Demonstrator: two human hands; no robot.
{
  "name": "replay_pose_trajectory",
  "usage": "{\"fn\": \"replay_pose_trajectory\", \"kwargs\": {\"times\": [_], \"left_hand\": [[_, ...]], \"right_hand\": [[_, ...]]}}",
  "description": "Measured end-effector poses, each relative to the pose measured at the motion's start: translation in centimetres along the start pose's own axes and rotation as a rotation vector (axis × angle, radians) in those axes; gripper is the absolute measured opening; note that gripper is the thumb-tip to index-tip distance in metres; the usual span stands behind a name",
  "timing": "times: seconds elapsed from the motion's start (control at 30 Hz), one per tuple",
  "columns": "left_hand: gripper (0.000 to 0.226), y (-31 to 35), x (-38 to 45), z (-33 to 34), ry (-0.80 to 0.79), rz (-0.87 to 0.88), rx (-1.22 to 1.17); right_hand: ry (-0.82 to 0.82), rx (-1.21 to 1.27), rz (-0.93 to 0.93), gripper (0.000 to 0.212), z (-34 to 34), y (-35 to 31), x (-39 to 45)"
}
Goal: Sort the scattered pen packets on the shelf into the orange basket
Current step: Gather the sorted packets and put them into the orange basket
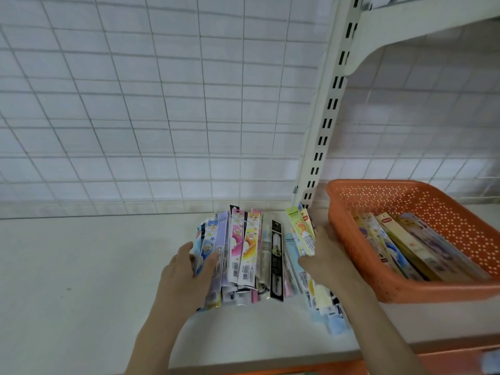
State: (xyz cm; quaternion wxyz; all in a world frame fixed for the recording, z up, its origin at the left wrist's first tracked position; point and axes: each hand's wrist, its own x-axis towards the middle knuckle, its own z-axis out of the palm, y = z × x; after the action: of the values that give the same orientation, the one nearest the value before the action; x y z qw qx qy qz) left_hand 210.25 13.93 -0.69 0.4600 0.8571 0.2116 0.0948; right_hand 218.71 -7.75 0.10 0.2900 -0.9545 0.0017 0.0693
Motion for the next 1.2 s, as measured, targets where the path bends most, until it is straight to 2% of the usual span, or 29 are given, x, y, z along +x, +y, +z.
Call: {"fn": "replay_pose_trajectory", "kwargs": {"times": [0.07,0.27,0.5,0.6,0.67,0.8,0.93,1.07,1.2], "left_hand": [[0.032,0.7,-0.1,0.1,0.004,-0.030,0.017],[0.081,1.9,1.3,0.7,-0.054,-0.194,0.247],[0.114,4.0,2.8,2.8,-0.133,-0.214,0.534],[0.109,3.9,3.6,2.8,-0.177,-0.162,0.458],[0.103,3.6,3.8,2.5,-0.181,-0.185,0.346],[0.058,2.4,3.9,2.2,-0.098,-0.217,0.158],[0.033,1.5,3.7,2.5,-0.030,-0.162,0.041],[0.041,2.0,3.3,2.2,0.056,-0.111,-0.034],[0.036,3.4,2.4,1.6,0.138,-0.027,-0.084]], "right_hand": [[-0.010,0.015,-0.028,0.041,-0.2,0.0,0.2],[-0.038,0.108,-0.119,0.049,-1.2,-0.8,0.5],[0.029,0.113,-0.295,0.069,-3.0,-2.4,1.2],[0.039,0.161,-0.366,0.066,-4.1,-2.9,1.1],[0.039,0.170,-0.402,0.066,-4.7,-2.9,1.2],[0.052,0.224,-0.428,0.069,-5.7,-2.5,1.5],[0.062,0.233,-0.438,0.070,-5.5,-2.3,1.5],[0.062,0.302,-0.438,0.069,-5.4,-2.3,1.4],[0.093,0.400,-0.434,0.066,-7.4,-2.1,1.1]]}}
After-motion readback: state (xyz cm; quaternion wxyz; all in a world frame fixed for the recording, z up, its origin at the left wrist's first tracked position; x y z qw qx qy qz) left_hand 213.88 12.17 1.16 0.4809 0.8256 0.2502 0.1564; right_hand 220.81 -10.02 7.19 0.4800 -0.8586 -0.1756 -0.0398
